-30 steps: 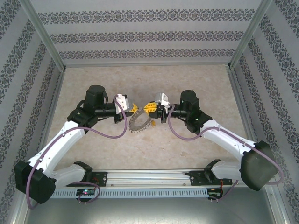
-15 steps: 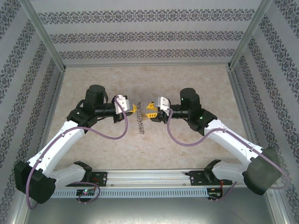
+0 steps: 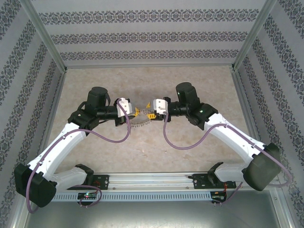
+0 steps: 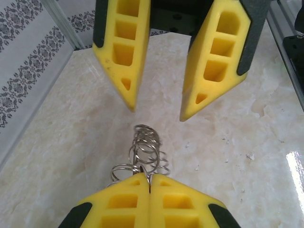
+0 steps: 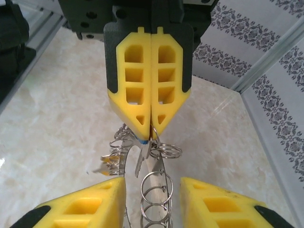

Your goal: Put the keys on the keyring

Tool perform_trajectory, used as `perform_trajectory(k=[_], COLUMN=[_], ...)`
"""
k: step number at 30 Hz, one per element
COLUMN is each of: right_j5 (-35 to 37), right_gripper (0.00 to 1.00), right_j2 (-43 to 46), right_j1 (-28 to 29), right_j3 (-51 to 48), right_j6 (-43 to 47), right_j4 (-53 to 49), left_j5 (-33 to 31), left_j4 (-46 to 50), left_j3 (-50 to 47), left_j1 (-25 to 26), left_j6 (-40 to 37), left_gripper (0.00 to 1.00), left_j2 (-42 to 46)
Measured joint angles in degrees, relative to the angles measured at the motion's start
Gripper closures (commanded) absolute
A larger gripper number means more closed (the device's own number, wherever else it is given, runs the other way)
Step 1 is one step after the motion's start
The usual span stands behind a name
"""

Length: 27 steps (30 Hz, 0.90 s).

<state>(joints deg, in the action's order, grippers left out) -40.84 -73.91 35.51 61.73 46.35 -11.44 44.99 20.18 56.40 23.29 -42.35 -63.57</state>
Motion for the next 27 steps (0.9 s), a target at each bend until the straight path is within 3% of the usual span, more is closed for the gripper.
perform_trajectory(k=[8,20,25,27], right_j5=[0.33,0.13,-0.76,-0.79], right_gripper=[0.64,0.62,0.64,0.7], right_j2=[-1.9,-2.99,-4.22,-4.81], right_j1=[0.0,0.0,0.24,0.42], right_j3=[1.18,6.05,7.98,8.72], right_j6=[11.82,19.17,22.29,23.23], right_j4=[-2.51,-6.19,-9.99,-11.63], left_j5=[1.92,6.93,8.87,9.94], left_j4=[0.7,6.1,8.48,9.31], left_j3=[0.63,3.02,3.89,4.2], left_j1=[0.0,0.0,0.0,0.0], left_j6=[-1.16,-5.57,-7.87,-8.66], left_gripper=[1.0,1.0,1.0,1.0], left_j2=[-0.07,-1.22,-1.6,-1.7])
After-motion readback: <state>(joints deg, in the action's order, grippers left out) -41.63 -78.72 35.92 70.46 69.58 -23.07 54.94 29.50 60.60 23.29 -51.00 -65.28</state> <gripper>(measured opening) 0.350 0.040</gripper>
